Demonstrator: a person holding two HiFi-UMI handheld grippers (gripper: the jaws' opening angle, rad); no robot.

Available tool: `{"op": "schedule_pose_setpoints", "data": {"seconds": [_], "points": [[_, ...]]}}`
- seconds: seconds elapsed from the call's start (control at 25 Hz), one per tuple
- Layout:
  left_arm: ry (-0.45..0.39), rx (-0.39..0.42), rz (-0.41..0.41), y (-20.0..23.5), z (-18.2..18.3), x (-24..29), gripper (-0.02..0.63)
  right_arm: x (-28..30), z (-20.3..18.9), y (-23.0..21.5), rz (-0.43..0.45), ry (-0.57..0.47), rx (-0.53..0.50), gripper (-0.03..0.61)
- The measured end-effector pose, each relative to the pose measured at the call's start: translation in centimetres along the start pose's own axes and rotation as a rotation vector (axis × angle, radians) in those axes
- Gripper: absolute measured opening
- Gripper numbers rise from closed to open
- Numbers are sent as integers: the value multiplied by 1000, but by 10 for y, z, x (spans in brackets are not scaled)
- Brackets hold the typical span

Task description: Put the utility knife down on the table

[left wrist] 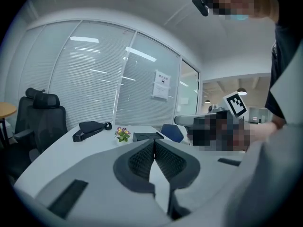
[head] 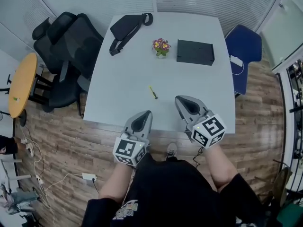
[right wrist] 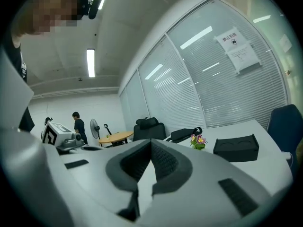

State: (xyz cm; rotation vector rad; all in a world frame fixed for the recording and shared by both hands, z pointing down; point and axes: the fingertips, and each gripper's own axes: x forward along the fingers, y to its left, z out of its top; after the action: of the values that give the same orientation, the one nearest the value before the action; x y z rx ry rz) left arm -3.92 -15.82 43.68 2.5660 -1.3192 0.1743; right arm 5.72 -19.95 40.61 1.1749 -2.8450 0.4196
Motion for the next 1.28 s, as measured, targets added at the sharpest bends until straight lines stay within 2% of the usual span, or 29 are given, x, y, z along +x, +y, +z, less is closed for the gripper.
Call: {"op": "schedule_pose_setpoints", "data": {"seconds": [0.28,0.56,0.92,1.28], "points": [[-26,29,37,-5,9,-33,5,-7,-10,35,51,16,-28,3],[-50,20,13,15,13,-68,5,7,-22,77,30,29,-27,3],[-66,26,-102,43,8,-129,5,17,-39,150,-93,20,-23,3],[-54,42,-264,36,-3,-154,5,-11,-51,178,-285,-17,-12,3]]}}
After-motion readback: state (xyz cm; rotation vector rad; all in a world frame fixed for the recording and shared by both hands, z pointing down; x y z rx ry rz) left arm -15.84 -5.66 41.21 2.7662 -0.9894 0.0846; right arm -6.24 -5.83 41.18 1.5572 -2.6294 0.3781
